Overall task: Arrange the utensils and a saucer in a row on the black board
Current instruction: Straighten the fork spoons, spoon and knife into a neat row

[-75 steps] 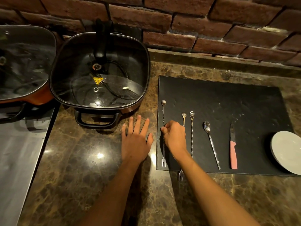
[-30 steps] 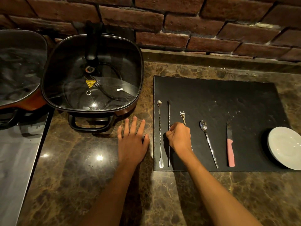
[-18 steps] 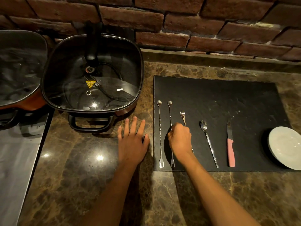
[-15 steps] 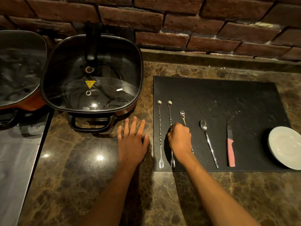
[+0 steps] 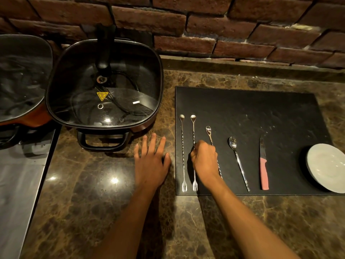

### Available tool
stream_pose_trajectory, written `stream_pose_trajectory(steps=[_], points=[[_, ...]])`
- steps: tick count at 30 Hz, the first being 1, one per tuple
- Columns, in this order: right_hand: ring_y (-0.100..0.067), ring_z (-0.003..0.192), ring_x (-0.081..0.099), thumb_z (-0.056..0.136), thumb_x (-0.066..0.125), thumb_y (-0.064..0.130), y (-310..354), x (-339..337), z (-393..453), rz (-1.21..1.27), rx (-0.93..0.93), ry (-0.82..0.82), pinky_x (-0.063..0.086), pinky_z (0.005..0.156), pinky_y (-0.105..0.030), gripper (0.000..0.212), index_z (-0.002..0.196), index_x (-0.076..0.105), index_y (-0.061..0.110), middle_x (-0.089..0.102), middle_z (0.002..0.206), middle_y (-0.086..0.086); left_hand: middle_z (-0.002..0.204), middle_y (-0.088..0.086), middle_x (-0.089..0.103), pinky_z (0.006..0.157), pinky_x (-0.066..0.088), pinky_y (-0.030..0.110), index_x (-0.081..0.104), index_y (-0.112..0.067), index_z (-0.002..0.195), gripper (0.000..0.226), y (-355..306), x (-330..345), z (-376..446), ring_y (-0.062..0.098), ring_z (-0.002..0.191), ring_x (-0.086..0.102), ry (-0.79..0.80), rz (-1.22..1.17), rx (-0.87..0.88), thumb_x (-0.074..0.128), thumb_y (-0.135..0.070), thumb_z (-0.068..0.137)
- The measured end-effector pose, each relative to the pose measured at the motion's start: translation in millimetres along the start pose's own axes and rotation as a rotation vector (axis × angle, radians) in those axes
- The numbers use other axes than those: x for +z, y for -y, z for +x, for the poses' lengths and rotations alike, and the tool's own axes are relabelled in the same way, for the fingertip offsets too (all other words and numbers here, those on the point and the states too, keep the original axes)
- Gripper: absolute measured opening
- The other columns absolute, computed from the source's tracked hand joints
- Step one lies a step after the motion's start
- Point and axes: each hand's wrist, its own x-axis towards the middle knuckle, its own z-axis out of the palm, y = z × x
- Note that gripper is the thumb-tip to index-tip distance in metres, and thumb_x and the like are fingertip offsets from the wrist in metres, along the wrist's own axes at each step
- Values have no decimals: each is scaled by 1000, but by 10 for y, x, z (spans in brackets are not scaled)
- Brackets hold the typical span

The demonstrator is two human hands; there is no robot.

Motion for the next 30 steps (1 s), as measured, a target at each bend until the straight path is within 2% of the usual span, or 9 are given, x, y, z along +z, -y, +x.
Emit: stream_pose_trajectory(steps=[5, 10, 14, 17, 23, 30], points=[[-40, 87, 62, 88, 54, 6, -14, 13, -8, 26, -11, -11, 49, 67, -41, 10, 93, 61, 1, 66, 93, -20, 165, 6, 33, 120, 21, 57, 33, -33, 156, 59, -5, -13, -3, 30, 154, 23, 5, 0, -1, 35, -50, 99], [-38, 87, 61, 93, 54, 18, -88, 3, -9, 102, 16, -69, 44, 68, -37, 15, 90, 62, 5, 66, 92, -16, 164, 6, 33, 120, 23, 58, 33, -32, 156, 59, 0, -12, 4, 31, 154, 24, 13, 14, 5, 32, -51, 100], [-36, 89, 60, 92, 57, 15, -331, -82, -69, 100, 63, -155, 48, 76, -41, 10, 94, 61, 7, 63, 95, -15, 165, 6, 33, 120, 24, 58, 35, -32, 156, 60, -1, -10, 4, 31, 154, 24, 17, 19, 0, 32, -51, 100], [-38, 91, 59, 89, 61, 13, -542, -153, -125, 53, 143, -125, 48, 78, -44, 10, 96, 61, 6, 62, 95, -17, 165, 6, 33, 120, 25, 59, 35, -32, 156, 60, -8, -18, 7, 32, 154, 24, 17, 18, -2, 33, -51, 100], [-41, 88, 58, 80, 55, -3, -607, -143, -255, 12, 177, -81, 44, 70, -42, 14, 90, 62, 4, 63, 94, -20, 164, 7, 34, 119, 25, 59, 36, -31, 156, 60, -6, -40, -1, 33, 153, 26, 17, 23, 1, 34, -51, 99], [-40, 89, 60, 83, 54, 0, -451, -77, -152, 22, 142, -89, 39, 67, -36, 14, 91, 64, 5, 65, 94, -18, 164, 7, 35, 119, 24, 58, 35, -31, 156, 59, 23, -16, 4, 33, 153, 26, 6, 20, 5, 33, -52, 100]])
